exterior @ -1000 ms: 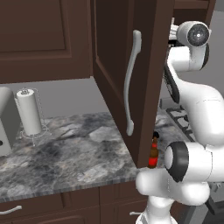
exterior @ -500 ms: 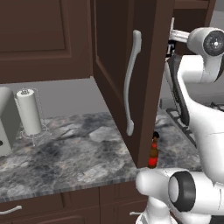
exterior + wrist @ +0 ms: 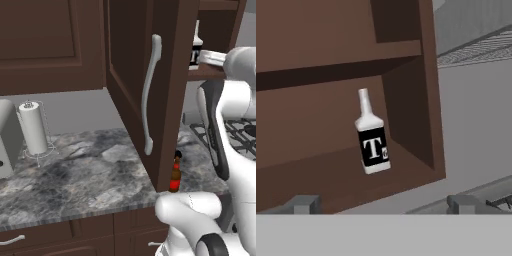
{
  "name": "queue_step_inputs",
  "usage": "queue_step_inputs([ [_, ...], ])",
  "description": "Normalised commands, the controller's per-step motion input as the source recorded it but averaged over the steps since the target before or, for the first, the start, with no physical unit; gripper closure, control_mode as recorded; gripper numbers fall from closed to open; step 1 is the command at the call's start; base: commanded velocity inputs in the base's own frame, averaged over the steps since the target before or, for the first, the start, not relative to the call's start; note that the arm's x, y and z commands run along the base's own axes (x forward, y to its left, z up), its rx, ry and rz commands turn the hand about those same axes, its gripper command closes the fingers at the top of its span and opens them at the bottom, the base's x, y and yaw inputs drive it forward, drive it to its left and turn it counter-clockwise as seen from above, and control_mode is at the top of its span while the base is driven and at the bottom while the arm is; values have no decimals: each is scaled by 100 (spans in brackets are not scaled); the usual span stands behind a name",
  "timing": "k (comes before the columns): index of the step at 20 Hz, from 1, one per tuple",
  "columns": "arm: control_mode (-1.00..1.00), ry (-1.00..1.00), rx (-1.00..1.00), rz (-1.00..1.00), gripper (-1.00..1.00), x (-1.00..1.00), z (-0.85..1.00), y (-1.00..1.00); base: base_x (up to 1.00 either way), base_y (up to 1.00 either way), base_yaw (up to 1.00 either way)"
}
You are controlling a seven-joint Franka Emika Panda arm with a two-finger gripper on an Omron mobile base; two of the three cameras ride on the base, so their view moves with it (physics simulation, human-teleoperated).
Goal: Sort all alcoholic drinks to one cabinet, and non-alcoholic drinks to the other.
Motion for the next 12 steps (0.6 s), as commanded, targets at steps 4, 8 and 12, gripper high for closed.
queue_step_inputs([
  [4,-100,0,0,9,-100,-78,-22,30,0,0,0],
  [8,-100,0,0,9,-100,-76,-16,26,0,0,0],
  [12,-100,4,0,8,-100,-53,-15,24,0,0,0],
])
